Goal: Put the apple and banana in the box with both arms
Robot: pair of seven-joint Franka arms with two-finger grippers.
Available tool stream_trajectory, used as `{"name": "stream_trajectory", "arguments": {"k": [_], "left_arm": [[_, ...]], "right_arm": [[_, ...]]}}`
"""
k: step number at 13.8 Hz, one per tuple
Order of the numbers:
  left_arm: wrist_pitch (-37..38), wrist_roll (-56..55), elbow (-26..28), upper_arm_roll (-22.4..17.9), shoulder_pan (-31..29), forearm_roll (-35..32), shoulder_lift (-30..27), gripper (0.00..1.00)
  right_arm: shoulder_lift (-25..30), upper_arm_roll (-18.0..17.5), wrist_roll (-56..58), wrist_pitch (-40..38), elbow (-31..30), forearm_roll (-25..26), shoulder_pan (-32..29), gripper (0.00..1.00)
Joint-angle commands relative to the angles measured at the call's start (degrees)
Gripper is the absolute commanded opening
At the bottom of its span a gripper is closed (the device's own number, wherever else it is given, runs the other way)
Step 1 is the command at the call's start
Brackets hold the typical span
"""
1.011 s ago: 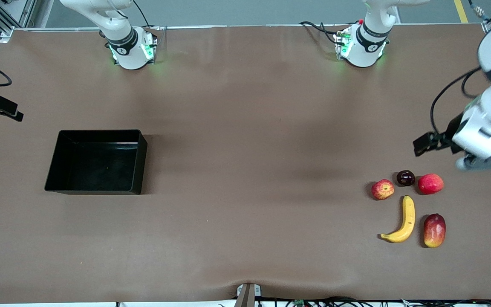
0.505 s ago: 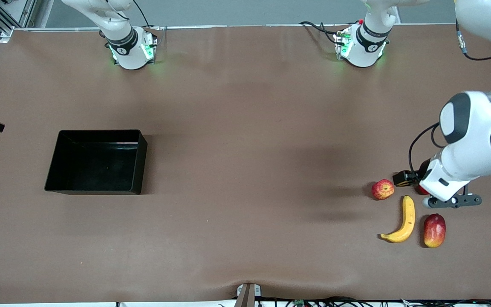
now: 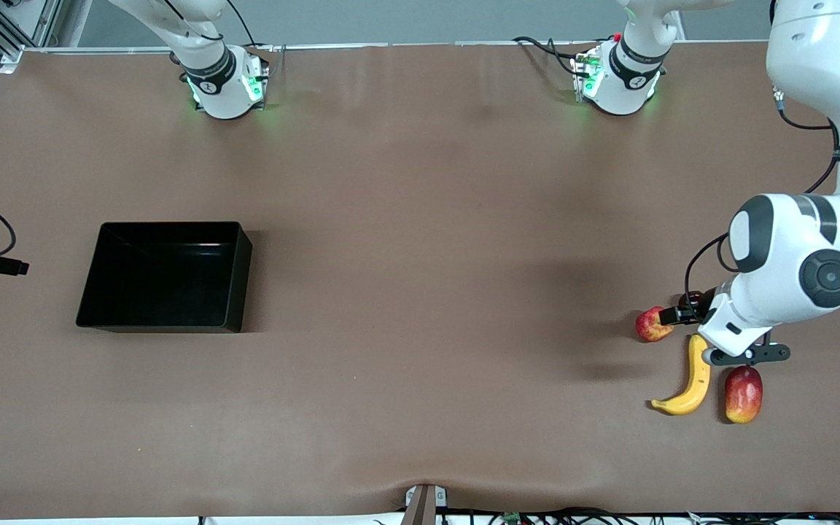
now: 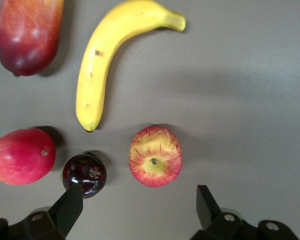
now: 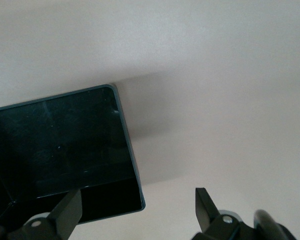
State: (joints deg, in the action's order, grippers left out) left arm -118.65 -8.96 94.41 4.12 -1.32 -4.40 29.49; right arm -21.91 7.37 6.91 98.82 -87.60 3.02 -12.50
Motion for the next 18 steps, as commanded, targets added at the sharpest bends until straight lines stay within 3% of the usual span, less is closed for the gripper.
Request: {"name": "stream_trajectory", "arguments": {"k": [1,5,8,12,14,16,17,18], "left_arm": [[-0.7,-0.1,0.2,0.1,-0.3,-0.7,1.4,1.00],[-2.9,-1.3,0.2,0.2,-0.3,-0.4,4.7,1.00],[-5.5,-1.8,1.9,0.2,-0.4,-0.5,5.3,1.00],[-9.0,-1.8,3.7,0.2,-0.8,0.1,6.5,1.00],[-9.3,-1.8,3.8,0.2,-0.9,0.2,7.0,1.00],[-9.3,-1.8,3.8,0.3,-1.0,0.2,7.1,0.68],[-9.3,-1.8,3.7,0.3,-1.0,0.3,7.4,0.48],[-9.3,-0.6,3.6,0.2,-1.0,0.2,7.2,0.12]], "right_arm": [[-2.5,-1.1,1.2,0.1,-0.1,0.9,-1.0,1.00],[-4.8,-1.2,13.4,7.4,-4.5,0.7,-3.3,1.00],[-4.8,-1.2,13.7,15.3,-11.3,-2.3,-3.8,1.00],[-4.8,-1.2,13.3,15.4,-14.2,-5.8,-3.2,1.00],[-4.8,-1.2,13.4,16.1,-15.3,-5.8,-3.3,0.78],[-5.0,-1.2,13.9,21.0,-18.5,-5.9,-3.4,0.62],[-4.9,-1.3,13.9,23.3,-20.1,-5.9,-3.2,0.54],[-4.9,-1.3,13.9,23.7,-20.3,-5.9,-3.1,0.36]]}}
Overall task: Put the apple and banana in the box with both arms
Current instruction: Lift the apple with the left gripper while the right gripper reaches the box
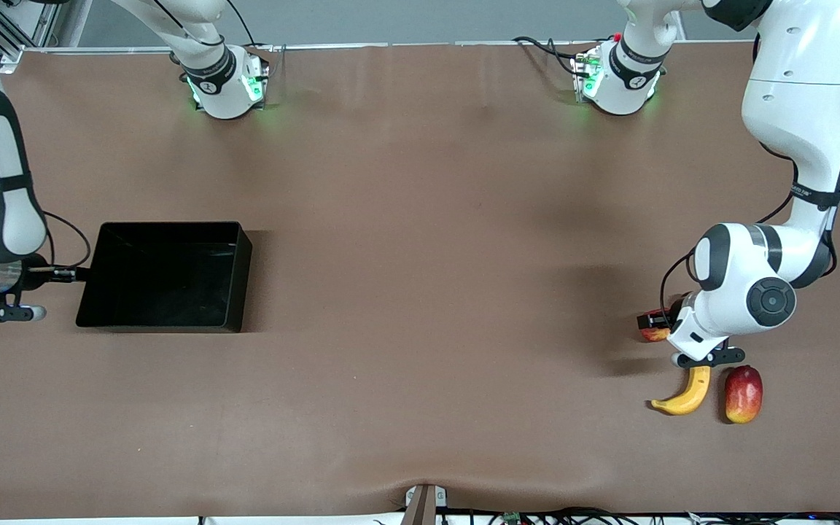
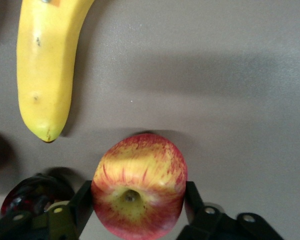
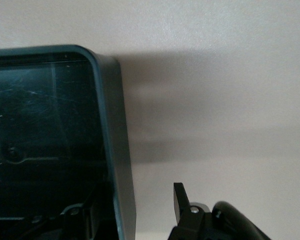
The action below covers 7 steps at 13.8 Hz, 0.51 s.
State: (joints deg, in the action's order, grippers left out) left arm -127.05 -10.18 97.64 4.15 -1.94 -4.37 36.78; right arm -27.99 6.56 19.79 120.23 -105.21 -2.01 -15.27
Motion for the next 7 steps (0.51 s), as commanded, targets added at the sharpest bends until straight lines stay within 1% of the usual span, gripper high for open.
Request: {"name": "stream_trajectory", "arguments": {"k": [1,2,5,7], "left_arm": [[-0.9,0.7,0.0,0.2,-0.4,0.1,-0.6,0.00],[-0.7,0.3,-0.3,0.2,-0.2,0.1,-1.0,0.00],[0.5,0.2,-0.7,0.6,0.1,0.1,-4.1,0.00],[4.1,-0.1,-2.9,0.8,0.4,0.1,-5.2,0.00]], "right_arm": [[1.2,-0.6,1.0,2.3,-2.8,-1.0,-0.4,0.17],[1.2,-0.6,1.0,1.9,-2.7,-1.2,-0.3,0.01],[1.2,-0.6,0.8,1.7,-2.6,-1.2,-0.3,0.00],[1.6,-0.8,0.5,-0.9,-1.9,-1.2,-0.2,0.00]]}}
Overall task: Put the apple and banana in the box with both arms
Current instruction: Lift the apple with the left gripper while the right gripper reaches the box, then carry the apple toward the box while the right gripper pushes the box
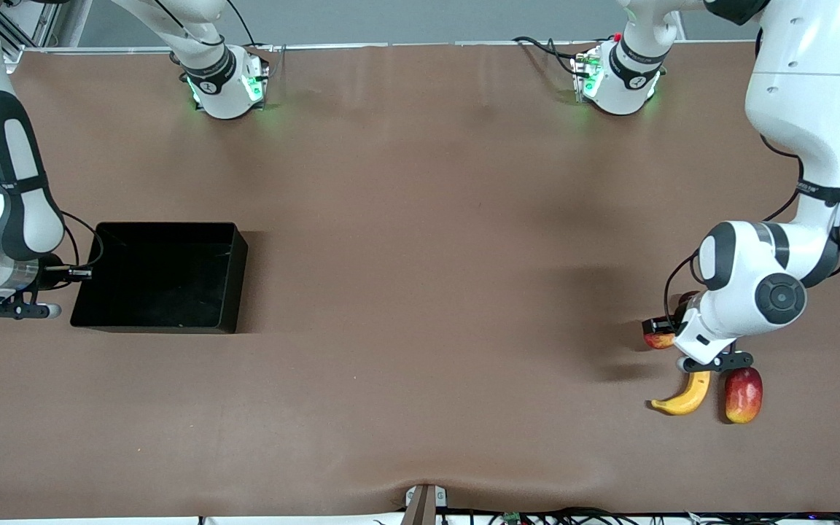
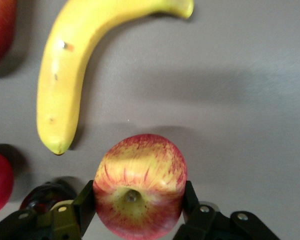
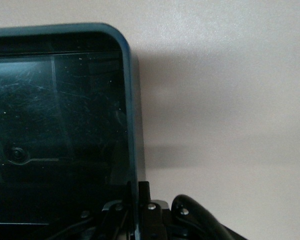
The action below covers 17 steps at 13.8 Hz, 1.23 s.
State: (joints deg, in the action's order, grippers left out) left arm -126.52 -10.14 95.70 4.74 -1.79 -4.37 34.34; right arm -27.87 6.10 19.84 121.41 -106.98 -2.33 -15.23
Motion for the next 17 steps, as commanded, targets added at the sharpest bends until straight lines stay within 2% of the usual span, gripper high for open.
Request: {"name": "stream_trajectory", "arguments": {"k": [1,3,5,7,12,14,17], "left_arm": [[5.5,-0.2,-2.5,0.4,0.3,0.1,-3.0,0.00],[9.9,-0.5,-5.9,1.8,0.2,0.1,-3.2,0.00],[12.3,-1.4,-6.2,2.8,0.3,0.1,-5.1,0.00],[14.4,-1.4,-6.4,3.5,0.3,0.0,-6.8,0.00],[15.2,-2.2,-6.5,6.8,0.2,0.1,-7.7,0.00],[15.2,-6.1,-6.6,9.5,0.2,0.1,-7.7,0.00],[16.9,-9.5,-6.6,11.7,0.2,-0.6,-8.8,0.00]], "right_arm": [[1.9,-0.8,0.5,-4.8,1.3,-1.0,-0.2,0.00],[2.8,-1.5,0.3,-12.7,5.5,-3.5,-0.1,0.00],[3.0,-1.5,0.3,-21.2,10.4,-5.9,1.2,0.00],[4.4,-1.5,0.2,-25.1,11.7,-8.0,3.5,0.00],[6.3,-1.4,-2.7,-26.0,12.8,-8.9,14.9,0.00],[5.9,-1.4,-12.3,-25.1,12.8,-10.8,19.0,0.00],[5.7,-1.4,-20.8,-21.5,12.8,-13.0,25.1,0.00]]}}
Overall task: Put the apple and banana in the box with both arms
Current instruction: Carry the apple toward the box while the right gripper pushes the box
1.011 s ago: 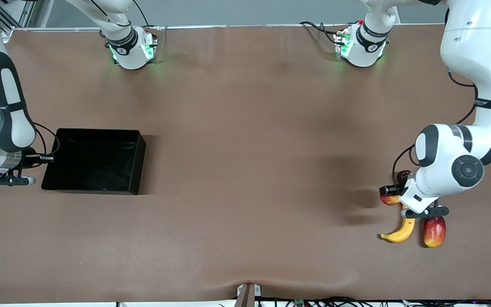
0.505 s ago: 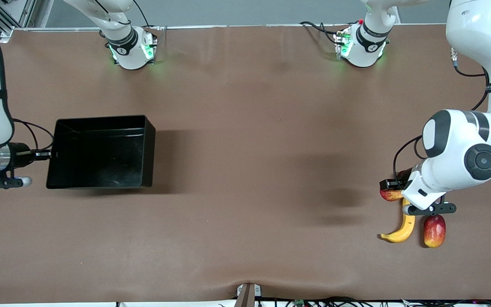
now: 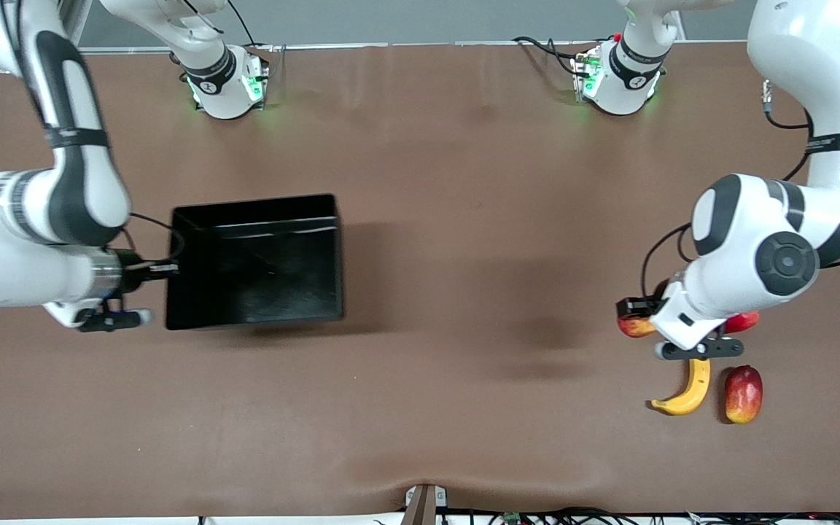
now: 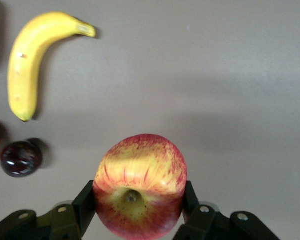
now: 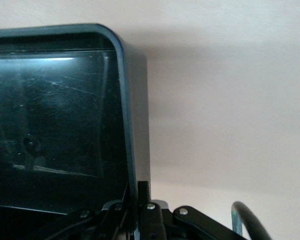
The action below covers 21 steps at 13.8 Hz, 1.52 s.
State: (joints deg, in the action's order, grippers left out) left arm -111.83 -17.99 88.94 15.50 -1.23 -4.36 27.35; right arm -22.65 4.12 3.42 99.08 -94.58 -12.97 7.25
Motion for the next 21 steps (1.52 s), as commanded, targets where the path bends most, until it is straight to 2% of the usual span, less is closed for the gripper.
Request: {"name": "stream_trajectory", "arguments": {"k": [1,5,6,9,13,14,15,16,20,21], "left_arm": [[2.4,-1.8,0.2,1.5,-0.4,-0.6,-2.1,0.00],[2.4,-7.0,0.5,4.0,0.0,-0.5,-1.9,0.00],[2.4,-8.4,0.5,4.3,0.6,-0.6,-1.7,0.00],[1.9,-9.3,0.2,4.3,1.6,-0.6,-1.5,0.00],[1.6,-9.9,0.2,4.4,1.9,-0.1,-1.5,0.00],[1.6,-10.1,0.2,4.4,2.4,0.0,-1.5,0.00],[1.6,-10.5,0.2,4.4,2.7,0.1,-1.5,0.00],[1.6,-11.5,0.1,4.4,3.5,0.1,-1.5,0.00],[1.6,-18.2,-0.9,4.4,8.2,-0.3,-1.0,0.00],[1.5,-20.2,-1.5,4.4,9.5,-0.4,-0.5,0.00]], "right_arm": [[0.2,0.5,-7.7,2.3,0.4,-2.9,5.4,0.00],[-4.3,0.5,-19.3,13.1,0.3,-3.6,15.1,0.00],[-5.5,0.5,-19.8,15.7,0.2,-5.5,17.2,0.00],[-9.0,0.5,-19.9,22.5,0.3,-12.4,20.7,0.00],[-11.4,0.6,-20.4,25.0,0.4,-13.4,23.9,0.00],[-12.1,0.6,-21.3,25.1,0.5,-13.1,24.2,0.13],[-12.8,0.8,-22.1,25.1,1.0,-12.5,25.5,0.40],[-12.8,1.0,-22.3,24.9,1.1,-12.3,25.9,0.99],[-11.4,1.3,-22.3,23.3,3.6,-12.3,24.4,1.00],[-10.5,1.4,-22.1,20.7,5.1,-12.3,22.8,1.00]]}}
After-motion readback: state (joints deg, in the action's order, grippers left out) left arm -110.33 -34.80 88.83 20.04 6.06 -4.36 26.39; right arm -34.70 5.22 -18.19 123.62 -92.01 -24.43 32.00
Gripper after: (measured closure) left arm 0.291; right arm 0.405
